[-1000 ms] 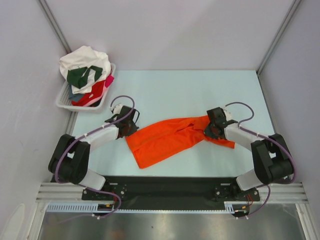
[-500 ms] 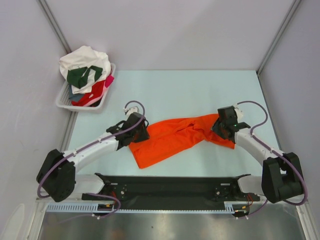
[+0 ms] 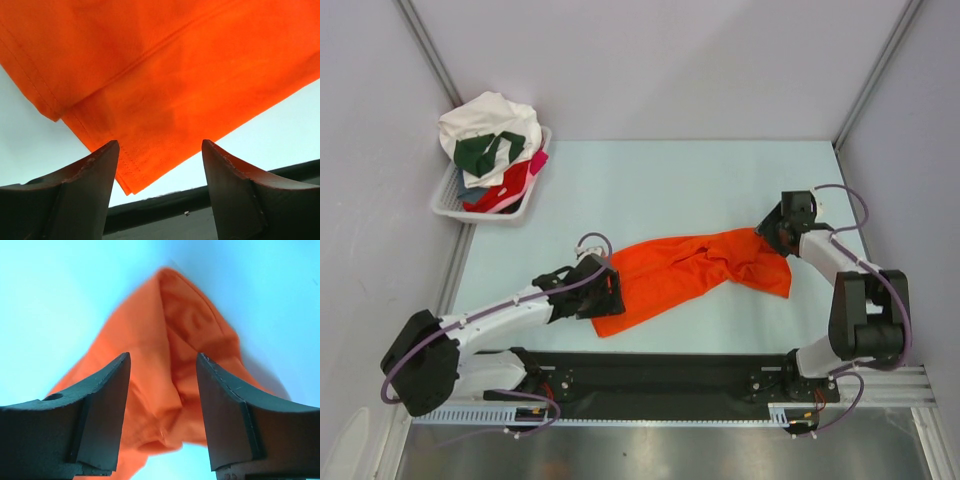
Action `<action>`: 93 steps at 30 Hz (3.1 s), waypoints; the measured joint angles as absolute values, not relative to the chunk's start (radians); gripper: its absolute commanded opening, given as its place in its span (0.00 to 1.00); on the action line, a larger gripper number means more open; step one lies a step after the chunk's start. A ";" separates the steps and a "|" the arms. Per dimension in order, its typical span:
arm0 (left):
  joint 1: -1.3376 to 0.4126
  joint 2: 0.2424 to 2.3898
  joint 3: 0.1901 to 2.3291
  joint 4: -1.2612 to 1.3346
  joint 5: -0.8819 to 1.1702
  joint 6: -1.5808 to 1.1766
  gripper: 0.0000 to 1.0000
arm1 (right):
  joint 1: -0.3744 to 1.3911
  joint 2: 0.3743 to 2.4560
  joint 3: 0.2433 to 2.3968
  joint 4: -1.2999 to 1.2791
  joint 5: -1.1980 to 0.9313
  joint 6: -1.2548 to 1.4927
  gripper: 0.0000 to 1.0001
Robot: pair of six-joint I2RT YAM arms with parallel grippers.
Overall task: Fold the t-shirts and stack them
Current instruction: Fold the tshirt
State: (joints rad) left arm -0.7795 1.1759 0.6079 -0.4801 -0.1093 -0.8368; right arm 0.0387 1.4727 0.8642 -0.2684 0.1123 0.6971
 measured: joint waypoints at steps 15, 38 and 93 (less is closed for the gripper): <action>-0.793 1.183 0.542 -0.489 -0.075 -0.851 0.74 | 0.009 1.727 0.963 -0.145 0.030 0.680 0.60; -0.696 1.060 0.427 -0.463 -0.084 -0.926 0.00 | -0.028 1.808 1.000 -0.077 -0.013 0.680 0.00; -0.368 0.958 0.468 -0.569 -0.118 -0.862 0.00 | 0.031 1.010 0.602 -0.319 0.071 0.711 0.61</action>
